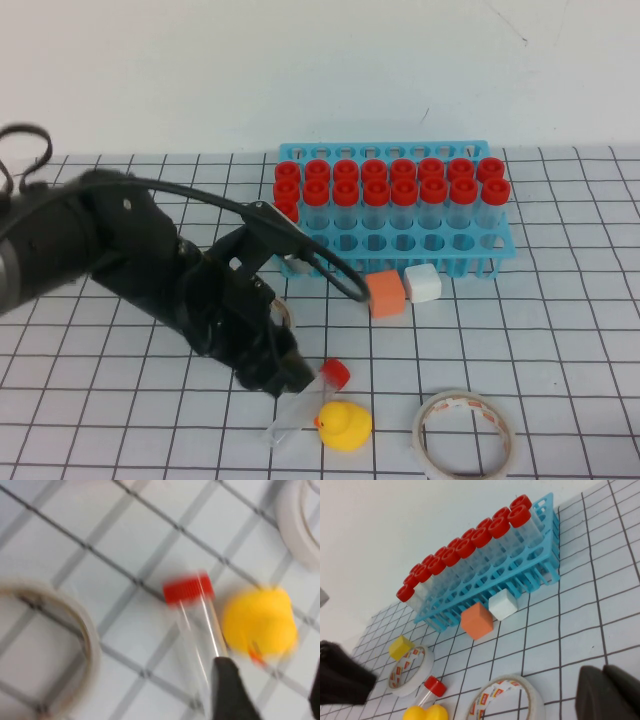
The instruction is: Place the test tubes
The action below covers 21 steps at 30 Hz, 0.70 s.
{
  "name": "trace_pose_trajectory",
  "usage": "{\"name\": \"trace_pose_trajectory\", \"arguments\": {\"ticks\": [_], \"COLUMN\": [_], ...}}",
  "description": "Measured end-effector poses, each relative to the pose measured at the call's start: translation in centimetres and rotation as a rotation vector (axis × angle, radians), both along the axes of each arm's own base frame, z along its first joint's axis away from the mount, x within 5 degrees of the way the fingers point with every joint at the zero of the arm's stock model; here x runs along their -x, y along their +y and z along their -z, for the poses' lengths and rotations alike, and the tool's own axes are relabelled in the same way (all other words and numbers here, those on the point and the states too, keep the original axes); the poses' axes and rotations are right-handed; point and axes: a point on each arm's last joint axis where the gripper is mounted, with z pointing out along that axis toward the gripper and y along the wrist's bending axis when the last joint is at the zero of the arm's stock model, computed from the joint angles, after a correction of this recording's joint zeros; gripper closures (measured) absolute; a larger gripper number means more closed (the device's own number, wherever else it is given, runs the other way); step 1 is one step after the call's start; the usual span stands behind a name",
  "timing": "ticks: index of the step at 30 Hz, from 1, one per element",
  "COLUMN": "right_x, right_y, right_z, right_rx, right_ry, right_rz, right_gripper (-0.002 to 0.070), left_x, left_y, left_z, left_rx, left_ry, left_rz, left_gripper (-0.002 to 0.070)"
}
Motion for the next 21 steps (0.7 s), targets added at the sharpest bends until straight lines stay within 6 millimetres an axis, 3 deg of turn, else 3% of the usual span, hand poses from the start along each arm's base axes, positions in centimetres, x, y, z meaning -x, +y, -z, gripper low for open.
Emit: {"name": "trace_pose_trajectory", "arguments": {"ticks": [3,4,7,10,13,17,21], "right_x": [0.0,0.0,0.0,0.0,0.0,0.0,0.0], "right_y": [0.0,0.0,0.0,0.0,0.0,0.0,0.0], "right_z": [0.0,0.0,0.0,0.0,0.0,0.0,0.0], "right_rx": [0.006,0.010,0.014,0.014,0.014,0.013,0.013], "right_ry": [-0.002,-0.003,-0.005,-0.006,-0.006,-0.006,-0.006], "right_rz": [-0.001,-0.002,-0.003,-0.002,-0.002,-0.002,-0.002], "right_gripper": [0.0678,0.0678,0.0678,0.0678,0.0678,0.0678,0.0678], "left_x": [1.2,2.3,4.0,5.4,6.4,6.9,6.5], "left_y": [0.3,0.4,0.0,-1.2,-2.9,-5.2,-5.9], "left_z": [-0.7,-0.3,0.3,0.8,1.0,0.8,0.7], "left_rx": [-0.132,-0.266,-0.516,-0.688,-0.742,-0.677,-0.594], "left_ry": [0.082,0.141,0.171,0.119,0.022,-0.120,-0.180], "left_rz": [0.063,0.094,0.097,0.043,-0.042,-0.085,-0.084], "left_gripper": [0.0457,0.0561,0.0641,0.0664,0.0671,0.0675,0.0669]}}
